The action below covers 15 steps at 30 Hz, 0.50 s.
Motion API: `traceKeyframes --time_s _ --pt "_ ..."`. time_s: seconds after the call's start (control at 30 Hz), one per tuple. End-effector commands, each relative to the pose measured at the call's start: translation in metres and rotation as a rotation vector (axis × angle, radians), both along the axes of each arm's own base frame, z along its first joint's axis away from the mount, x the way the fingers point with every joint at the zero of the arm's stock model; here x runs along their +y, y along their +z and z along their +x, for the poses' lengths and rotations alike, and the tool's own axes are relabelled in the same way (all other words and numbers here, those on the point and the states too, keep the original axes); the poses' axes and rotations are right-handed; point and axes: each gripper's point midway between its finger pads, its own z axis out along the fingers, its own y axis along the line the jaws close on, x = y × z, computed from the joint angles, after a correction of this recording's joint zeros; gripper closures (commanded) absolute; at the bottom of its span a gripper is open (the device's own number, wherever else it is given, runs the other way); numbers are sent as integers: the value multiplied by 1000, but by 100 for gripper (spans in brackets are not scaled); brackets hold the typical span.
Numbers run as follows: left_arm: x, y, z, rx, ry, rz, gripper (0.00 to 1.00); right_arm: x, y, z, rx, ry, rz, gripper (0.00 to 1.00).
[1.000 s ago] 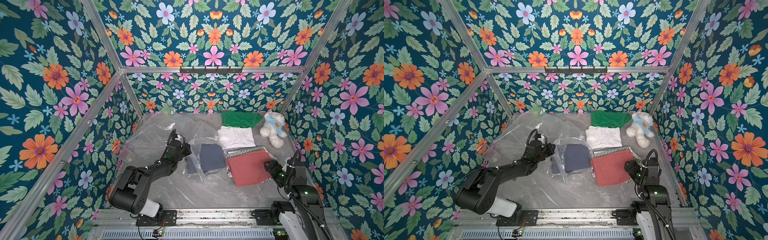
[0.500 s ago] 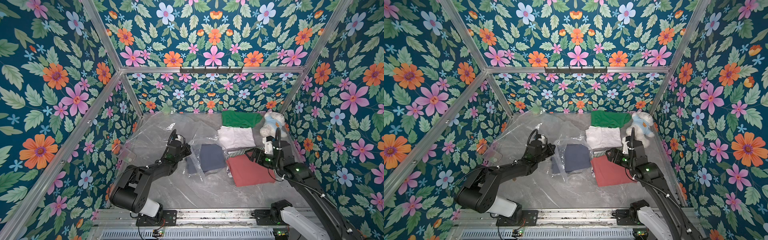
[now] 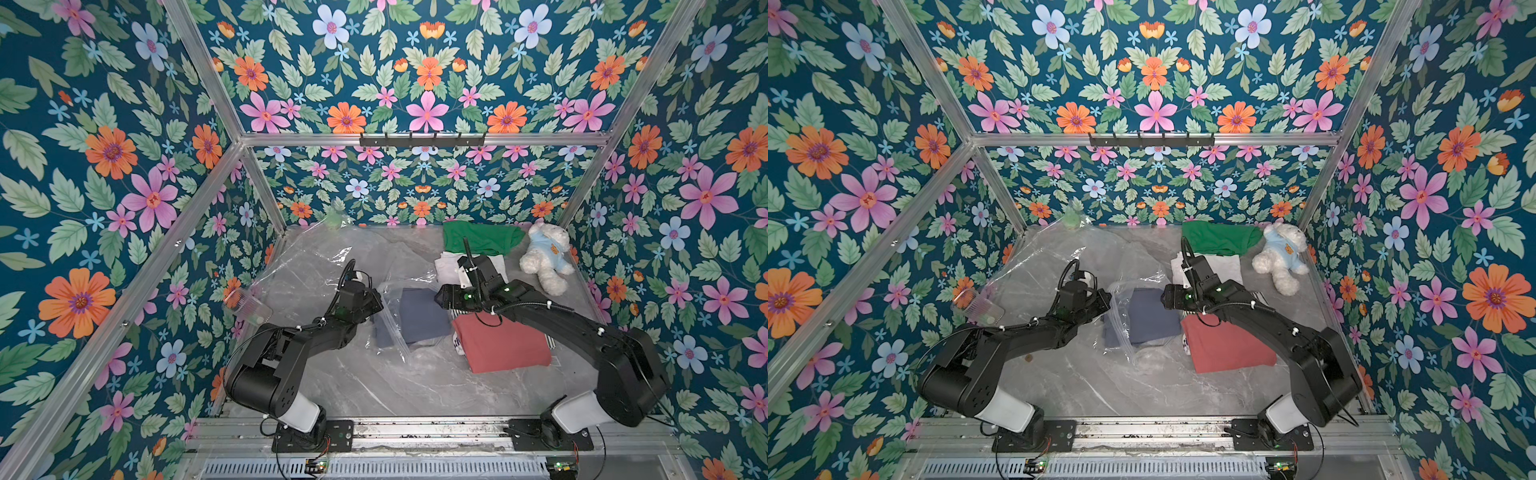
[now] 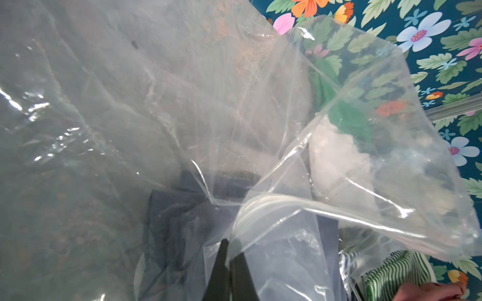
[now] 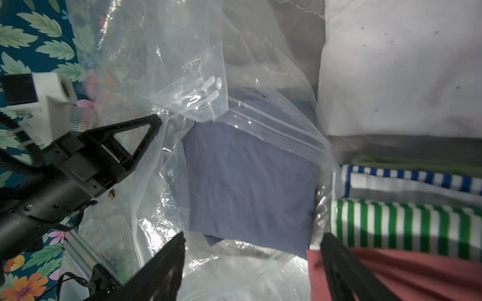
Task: Take the tank top out of the vacuum bag
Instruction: Take out the tank top from the vacuum bag.
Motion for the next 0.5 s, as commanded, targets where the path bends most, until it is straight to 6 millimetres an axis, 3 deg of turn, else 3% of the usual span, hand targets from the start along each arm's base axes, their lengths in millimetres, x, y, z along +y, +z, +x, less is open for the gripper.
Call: traceKeyframes --time_s 0.0,0.17,0.47 --pt "7 -8 -2 31 23 31 100 11 -11 14 6 14 -11 23" --pt "8 -10 -4 38 25 36 100 24 -53 22 144 31 -52 24" --pt "9 -14 -6 46 26 43 100 28 -99 28 272 10 -119 21"
